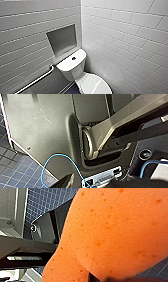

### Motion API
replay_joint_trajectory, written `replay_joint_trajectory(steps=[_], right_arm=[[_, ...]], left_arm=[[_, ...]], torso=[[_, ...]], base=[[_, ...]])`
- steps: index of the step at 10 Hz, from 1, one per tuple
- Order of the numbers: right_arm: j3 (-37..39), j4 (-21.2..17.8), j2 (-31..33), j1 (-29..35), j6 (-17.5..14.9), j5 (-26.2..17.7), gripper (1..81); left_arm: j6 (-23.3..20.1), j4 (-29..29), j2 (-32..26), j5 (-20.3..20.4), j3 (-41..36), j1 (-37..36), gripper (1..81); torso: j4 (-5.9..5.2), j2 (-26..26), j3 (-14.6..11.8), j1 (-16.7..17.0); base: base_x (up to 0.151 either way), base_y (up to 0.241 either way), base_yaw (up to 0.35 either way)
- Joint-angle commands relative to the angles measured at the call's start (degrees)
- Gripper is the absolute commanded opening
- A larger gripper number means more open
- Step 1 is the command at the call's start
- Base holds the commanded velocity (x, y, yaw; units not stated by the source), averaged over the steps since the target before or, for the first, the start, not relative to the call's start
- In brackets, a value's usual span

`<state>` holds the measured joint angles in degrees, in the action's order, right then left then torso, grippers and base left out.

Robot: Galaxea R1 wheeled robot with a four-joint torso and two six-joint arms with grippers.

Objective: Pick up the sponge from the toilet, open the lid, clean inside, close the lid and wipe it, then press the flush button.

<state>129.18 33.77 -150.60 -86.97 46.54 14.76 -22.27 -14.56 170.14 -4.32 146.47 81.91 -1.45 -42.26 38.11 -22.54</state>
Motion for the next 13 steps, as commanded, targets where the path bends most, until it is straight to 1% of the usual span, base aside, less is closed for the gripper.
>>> replay_joint_trajectory(steps=[1,3,6,7,8,9,10,11,12,13], right_arm=[[-0.1,1.8,0.8,0.1,-0.1,-2.3,1.0],[1.4,1.9,-0.3,-0.3,-0.2,-2.3,1.0],[6.4,2.6,-3.2,-0.5,-0.1,-2.3,1.0],[7.1,2.6,-3.7,-0.5,-0.1,-2.3,1.0],[7.2,2.6,-3.7,-0.5,-0.1,-2.3,1.0],[7.2,2.7,-3.9,-0.6,-0.1,-2.3,1.0],[7.3,2.8,-4.0,-0.6,-0.1,-2.3,1.0],[7.6,2.8,-4.3,-0.7,-0.1,-2.3,1.0],[8.3,2.8,-4.7,-0.8,-0.1,-2.3,1.0],[8.9,2.9,-5.0,-0.8,-0.1,-2.3,1.0]], left_arm=[[-0.2,0.2,-0.1,-4.7,-0.3,-0.7,81.1],[-0.2,0.3,-0.1,-4.7,-0.3,-0.6,81.1],[-0.2,0.2,-0.2,-4.7,-0.3,-0.6,81.1],[-0.2,0.2,-0.2,-4.7,-0.3,-0.6,81.1],[-0.2,0.2,-0.2,-4.7,-0.3,-0.7,81.1],[-0.2,0.2,-0.1,-4.7,-0.3,-0.6,81.1],[-0.2,0.2,-0.1,-4.7,-0.3,-0.7,81.1],[-0.2,0.2,-0.2,-4.7,-0.3,-0.6,81.1],[-0.2,0.2,-0.2,-4.7,-0.3,-0.6,81.1],[-0.2,0.2,-0.2,-4.7,-0.3,-0.7,81.1]], torso=[[0.0,5.5,-5.4,3.6],[0.0,9.5,-9.4,6.2],[0.0,15.7,-15.7,10.2],[0.0,17.7,-17.3,11.6],[0.0,19.8,-14.2,13.0],[0.0,21.3,-15.4,14.1],[0.0,22.9,-15.8,15.1],[0.02,18.9,-16.2,12.5],[0.02,20.8,-16.4,13.7],[0.0,21.6,-16.4,14.3]], base=[[0.0,0.0,0.0],[0.0,0.0,0.0],[0.0,0.0,0.0],[0.0,0.0,0.0],[0.0,0.0,0.0],[0.0,0.0,0.0],[0.0,0.0,0.0],[0.0,0.0,0.0],[0.0,0.0,0.0],[0.0,0.0,0.0]])
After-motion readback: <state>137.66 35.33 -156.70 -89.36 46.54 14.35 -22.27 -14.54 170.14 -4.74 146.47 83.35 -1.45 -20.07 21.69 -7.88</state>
